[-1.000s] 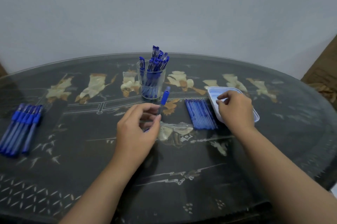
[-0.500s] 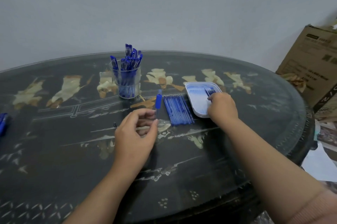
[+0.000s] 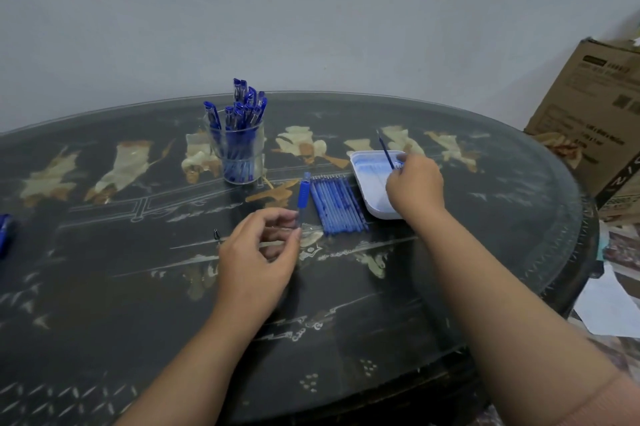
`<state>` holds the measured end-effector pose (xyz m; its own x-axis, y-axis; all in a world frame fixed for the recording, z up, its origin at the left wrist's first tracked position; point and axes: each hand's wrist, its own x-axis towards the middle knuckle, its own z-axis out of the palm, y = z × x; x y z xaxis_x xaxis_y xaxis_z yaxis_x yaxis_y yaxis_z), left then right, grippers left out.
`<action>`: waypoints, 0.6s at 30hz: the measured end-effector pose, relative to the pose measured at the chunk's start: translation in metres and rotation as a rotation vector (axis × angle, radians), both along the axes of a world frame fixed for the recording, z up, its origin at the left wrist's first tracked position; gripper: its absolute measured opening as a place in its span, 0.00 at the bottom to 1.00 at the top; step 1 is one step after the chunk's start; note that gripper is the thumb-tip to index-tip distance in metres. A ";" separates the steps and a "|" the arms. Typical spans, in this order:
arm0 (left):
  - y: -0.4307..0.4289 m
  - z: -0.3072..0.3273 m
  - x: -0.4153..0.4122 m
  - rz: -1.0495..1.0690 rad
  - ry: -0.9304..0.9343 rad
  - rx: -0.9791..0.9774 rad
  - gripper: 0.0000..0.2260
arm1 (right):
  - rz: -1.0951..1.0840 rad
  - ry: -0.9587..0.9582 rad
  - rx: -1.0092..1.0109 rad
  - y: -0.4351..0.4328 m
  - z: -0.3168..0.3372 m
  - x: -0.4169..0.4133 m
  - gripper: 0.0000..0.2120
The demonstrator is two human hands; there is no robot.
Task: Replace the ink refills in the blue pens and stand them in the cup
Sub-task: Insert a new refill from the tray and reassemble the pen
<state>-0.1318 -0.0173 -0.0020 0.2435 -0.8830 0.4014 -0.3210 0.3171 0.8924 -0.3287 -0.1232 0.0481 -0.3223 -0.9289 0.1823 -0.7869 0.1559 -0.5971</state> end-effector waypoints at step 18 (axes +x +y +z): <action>0.004 0.002 0.001 -0.057 -0.039 -0.035 0.09 | 0.468 -1.523 -0.060 0.065 0.035 0.071 0.10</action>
